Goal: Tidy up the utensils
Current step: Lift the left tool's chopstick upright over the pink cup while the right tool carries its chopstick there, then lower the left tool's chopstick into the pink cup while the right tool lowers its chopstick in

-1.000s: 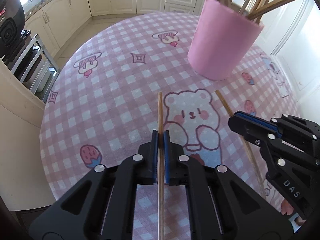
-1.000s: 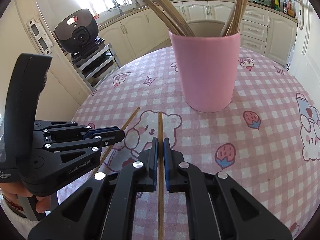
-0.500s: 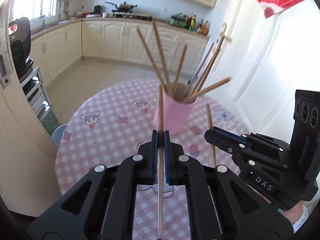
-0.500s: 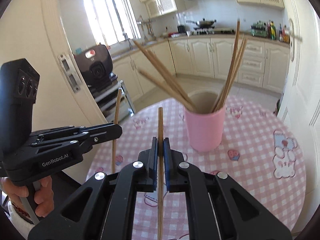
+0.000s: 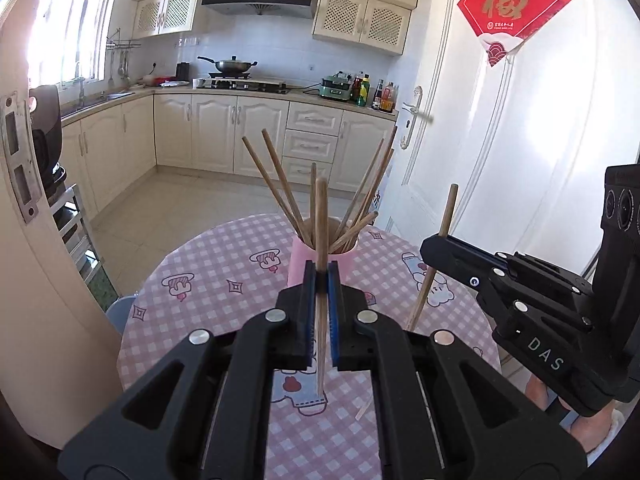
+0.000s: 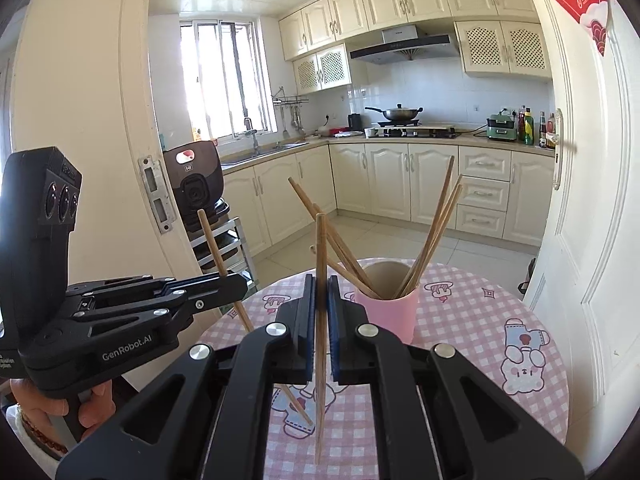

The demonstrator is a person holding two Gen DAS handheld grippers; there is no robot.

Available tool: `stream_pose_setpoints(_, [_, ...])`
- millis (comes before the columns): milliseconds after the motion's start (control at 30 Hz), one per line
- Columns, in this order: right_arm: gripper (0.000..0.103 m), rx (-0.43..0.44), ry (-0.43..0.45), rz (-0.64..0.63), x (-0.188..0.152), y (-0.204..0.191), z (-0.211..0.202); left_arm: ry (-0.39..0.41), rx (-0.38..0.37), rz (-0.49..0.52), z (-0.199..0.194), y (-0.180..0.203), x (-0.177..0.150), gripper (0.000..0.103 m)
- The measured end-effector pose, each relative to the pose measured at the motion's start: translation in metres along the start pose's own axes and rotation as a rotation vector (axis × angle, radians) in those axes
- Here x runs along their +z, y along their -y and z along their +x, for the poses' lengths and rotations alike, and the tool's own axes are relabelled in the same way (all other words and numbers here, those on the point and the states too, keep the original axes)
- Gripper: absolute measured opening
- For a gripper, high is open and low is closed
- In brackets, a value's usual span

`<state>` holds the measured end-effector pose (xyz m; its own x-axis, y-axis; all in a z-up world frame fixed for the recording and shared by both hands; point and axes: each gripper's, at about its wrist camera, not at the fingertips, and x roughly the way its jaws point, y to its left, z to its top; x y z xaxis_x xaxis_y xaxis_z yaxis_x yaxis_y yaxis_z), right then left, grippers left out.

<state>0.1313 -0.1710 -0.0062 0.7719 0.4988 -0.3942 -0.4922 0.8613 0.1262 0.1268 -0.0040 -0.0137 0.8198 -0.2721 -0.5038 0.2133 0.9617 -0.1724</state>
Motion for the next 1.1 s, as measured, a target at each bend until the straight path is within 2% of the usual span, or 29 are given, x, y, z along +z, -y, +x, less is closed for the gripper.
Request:
stream_pose_setpoints(133, [0.004,-0.040,0.051,-0.039,0.001,-0.003,-0.005,0.003,-0.004,0.009,0.001,0.000,0.001,0.006])
stream_pose_setpoints(300, [0.004,-0.073,0.070,-0.080,-0.003,-0.006,0.002,0.004,0.001,0.015,0.005,0.001,0.000,0.006])
stream_pose_setpoints(500, [0.004,-0.067,0.082,-0.053,-0.001,0.003,0.005,0.020,0.006,0.017,0.006,-0.001,0.008,0.006])
stream_pose_setpoints(633, [0.004,-0.069,0.107,-0.052,0.010,0.010,0.003,0.053,0.000,0.013,0.002,-0.003,0.024,0.006])
stream_pose_setpoints(1100, [0.004,-0.116,0.242,-0.085,0.076,0.028,0.007,0.243,0.002,0.015,-0.010,0.001,0.100,0.006])
